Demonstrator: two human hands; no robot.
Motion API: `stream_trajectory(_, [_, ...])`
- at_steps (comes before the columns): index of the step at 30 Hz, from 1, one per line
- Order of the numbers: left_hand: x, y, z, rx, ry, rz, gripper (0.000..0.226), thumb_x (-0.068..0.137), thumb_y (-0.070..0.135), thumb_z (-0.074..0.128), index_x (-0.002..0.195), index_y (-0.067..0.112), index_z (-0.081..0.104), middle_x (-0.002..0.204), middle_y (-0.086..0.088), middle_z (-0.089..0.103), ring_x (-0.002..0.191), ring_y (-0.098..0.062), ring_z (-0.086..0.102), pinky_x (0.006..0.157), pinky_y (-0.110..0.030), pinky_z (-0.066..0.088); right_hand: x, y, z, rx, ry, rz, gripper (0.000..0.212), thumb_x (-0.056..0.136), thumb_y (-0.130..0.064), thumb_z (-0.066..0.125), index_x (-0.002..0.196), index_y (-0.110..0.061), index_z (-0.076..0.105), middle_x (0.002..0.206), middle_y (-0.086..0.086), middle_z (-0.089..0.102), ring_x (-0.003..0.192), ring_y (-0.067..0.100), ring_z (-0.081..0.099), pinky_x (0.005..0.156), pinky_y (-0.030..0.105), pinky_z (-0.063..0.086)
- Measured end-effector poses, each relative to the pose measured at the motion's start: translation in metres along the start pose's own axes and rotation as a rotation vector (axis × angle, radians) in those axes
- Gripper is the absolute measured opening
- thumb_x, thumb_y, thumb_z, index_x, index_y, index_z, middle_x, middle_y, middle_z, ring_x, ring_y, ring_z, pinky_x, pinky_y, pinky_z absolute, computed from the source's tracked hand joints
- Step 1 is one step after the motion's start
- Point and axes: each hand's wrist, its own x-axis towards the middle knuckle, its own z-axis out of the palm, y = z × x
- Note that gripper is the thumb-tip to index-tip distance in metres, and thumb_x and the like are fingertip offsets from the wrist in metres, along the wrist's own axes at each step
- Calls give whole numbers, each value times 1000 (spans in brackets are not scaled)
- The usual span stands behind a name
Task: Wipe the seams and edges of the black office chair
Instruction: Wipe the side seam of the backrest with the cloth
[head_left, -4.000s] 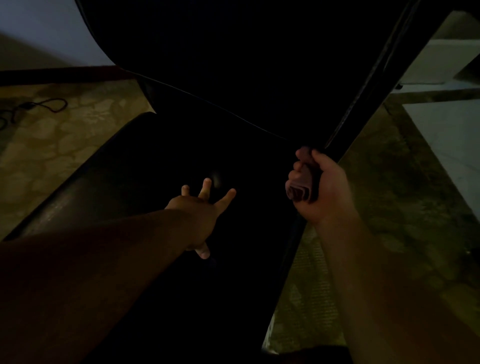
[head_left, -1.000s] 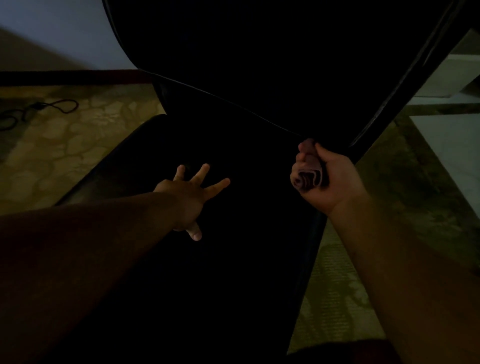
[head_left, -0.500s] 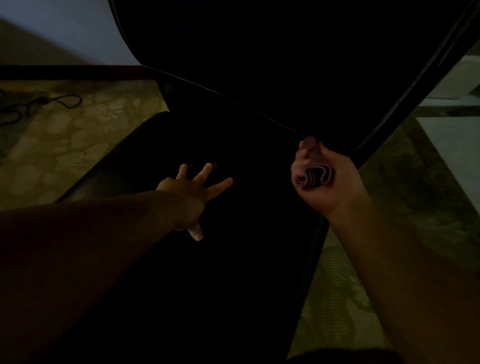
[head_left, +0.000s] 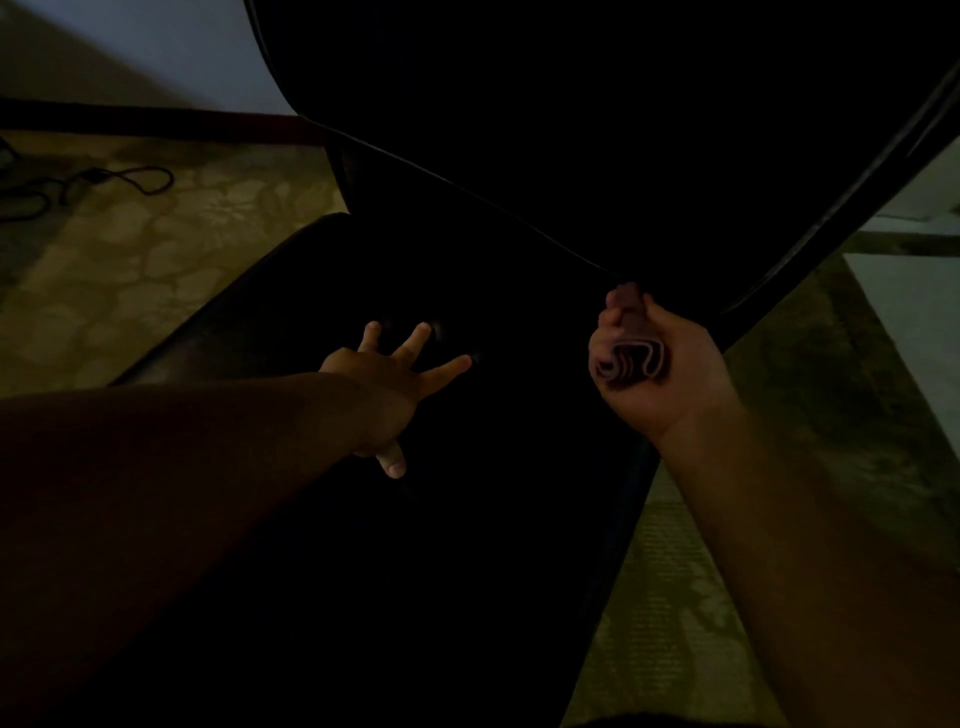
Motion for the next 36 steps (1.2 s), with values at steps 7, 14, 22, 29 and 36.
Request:
stream_trajectory(7, [1, -1, 1, -6, 4, 3, 137, 72, 52, 85, 147, 51, -31, 161, -1, -36, 148, -52, -18, 106, -65, 38, -1, 2, 8, -56, 49, -37, 12, 87, -22, 54, 96, -16, 60, 82, -3, 58, 58, 5, 54, 48, 15, 42])
stream_trajectory(14, [-1, -1, 1, -17, 6, 6, 136, 73, 51, 84, 147, 50, -30, 162, -1, -36, 148, -51, -18, 106, -64, 39, 0, 2, 11, -67, 85, -20, 10, 89, -23, 60, 91, -15, 65, 83, -2, 59, 61, 7, 56, 48, 16, 44])
stream_trajectory(22, [2, -1, 1, -29, 0, 1, 138, 71, 50, 85, 147, 51, -30, 161, -1, -37, 148, -52, -19, 105, -66, 39, 4, 7, 18, -84, 154, -53, 24, 104, -28, 40, 95, -17, 59, 82, -4, 54, 62, 5, 53, 45, 16, 45])
stream_trajectory(29, [3, -4, 4, -24, 12, 16, 138, 71, 52, 85, 146, 51, -31, 161, -1, -37, 147, -52, -20, 106, -66, 41, 3, 7, 17, -69, 104, -43, 18, 101, -27, 43, 98, -17, 58, 85, -3, 55, 57, 5, 54, 44, 16, 44])
stream_trajectory(36, [4, -4, 3, 1, 9, 12, 137, 72, 55, 83, 146, 51, -32, 161, -2, -37, 147, -53, -19, 104, -64, 43, 6, 11, 25, -61, 121, -30, 16, 100, -25, 46, 94, -17, 58, 85, -4, 54, 62, 5, 52, 43, 15, 43])
